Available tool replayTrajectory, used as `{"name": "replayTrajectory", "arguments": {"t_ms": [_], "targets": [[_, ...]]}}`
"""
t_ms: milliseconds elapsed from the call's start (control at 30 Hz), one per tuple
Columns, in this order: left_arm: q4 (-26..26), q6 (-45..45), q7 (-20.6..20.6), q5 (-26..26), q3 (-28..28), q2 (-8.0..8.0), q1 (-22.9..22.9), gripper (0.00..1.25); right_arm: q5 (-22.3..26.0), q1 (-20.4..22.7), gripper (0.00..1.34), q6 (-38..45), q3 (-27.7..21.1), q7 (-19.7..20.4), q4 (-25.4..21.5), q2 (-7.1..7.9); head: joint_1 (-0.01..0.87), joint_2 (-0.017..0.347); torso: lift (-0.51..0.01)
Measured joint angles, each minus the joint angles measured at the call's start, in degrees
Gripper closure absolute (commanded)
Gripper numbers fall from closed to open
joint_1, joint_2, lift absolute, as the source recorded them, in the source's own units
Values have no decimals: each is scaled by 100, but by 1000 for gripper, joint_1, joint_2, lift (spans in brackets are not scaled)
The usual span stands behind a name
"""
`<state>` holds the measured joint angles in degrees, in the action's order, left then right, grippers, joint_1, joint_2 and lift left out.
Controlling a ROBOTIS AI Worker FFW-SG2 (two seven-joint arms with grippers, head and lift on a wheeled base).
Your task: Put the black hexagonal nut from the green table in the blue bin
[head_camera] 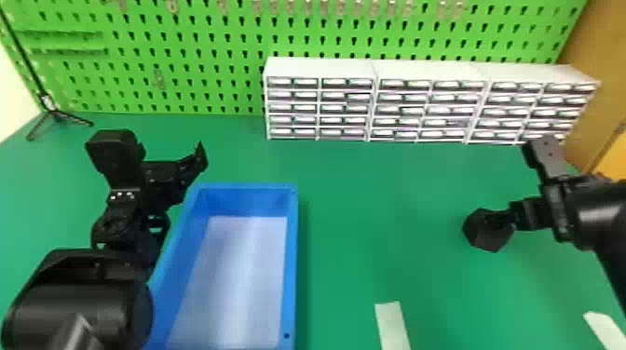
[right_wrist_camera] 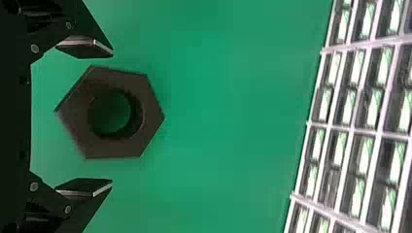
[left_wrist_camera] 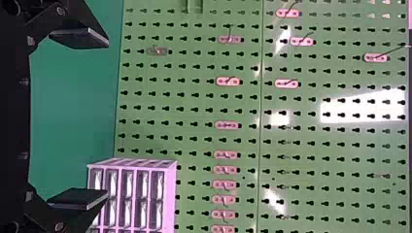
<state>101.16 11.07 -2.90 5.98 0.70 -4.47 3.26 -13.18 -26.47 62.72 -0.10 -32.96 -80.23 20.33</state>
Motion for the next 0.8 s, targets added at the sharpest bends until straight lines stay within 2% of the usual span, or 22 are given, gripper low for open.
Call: {"name": "replayTrajectory", "arguments": {"t_ms": [367,800], "targets": [[-9,0,0,-1,8,0,-2,185,-8,-215,334,-33,468,-119,345,-193,686,28,-96],[-9,0,0,-2,26,-1,2,185,-1,-256,334,-336,581,-137,718,-222,686,28,-96]]}}
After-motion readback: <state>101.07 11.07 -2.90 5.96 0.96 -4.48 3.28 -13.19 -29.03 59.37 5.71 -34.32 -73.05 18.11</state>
